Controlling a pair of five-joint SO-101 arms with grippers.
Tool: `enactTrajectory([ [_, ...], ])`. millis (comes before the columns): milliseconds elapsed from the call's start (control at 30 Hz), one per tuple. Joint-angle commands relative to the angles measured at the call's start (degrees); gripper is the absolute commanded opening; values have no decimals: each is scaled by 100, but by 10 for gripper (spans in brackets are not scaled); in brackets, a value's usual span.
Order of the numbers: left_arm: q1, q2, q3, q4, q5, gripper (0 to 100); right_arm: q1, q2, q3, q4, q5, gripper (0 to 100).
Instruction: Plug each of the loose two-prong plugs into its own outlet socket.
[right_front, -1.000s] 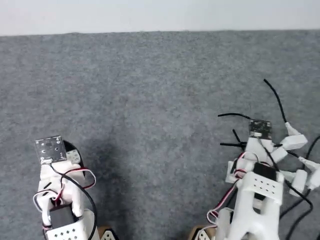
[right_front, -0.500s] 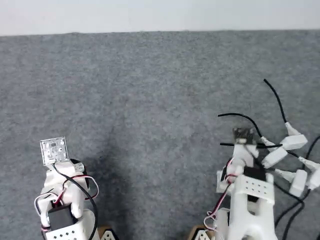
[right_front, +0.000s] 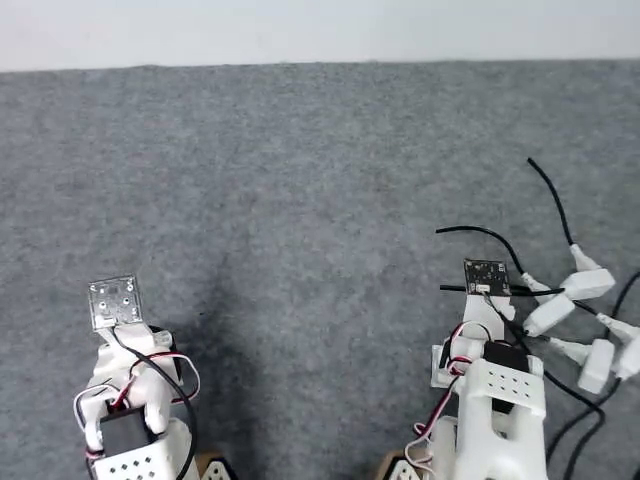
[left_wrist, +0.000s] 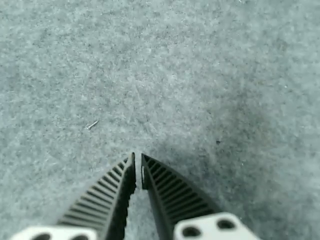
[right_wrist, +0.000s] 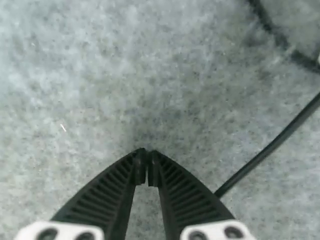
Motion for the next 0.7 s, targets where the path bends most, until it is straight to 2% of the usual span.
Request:
enactTrajectory([
  [0,53,-62,-66,18,-35,13,-48,-40,88,48,-18,18],
  [233,53,-62,-66,18,-35,13,-40,-259,185,66,-18,18],
  [667,53,-62,-66,18,-35,13,-84,-3732,1160,1455,-18,18],
])
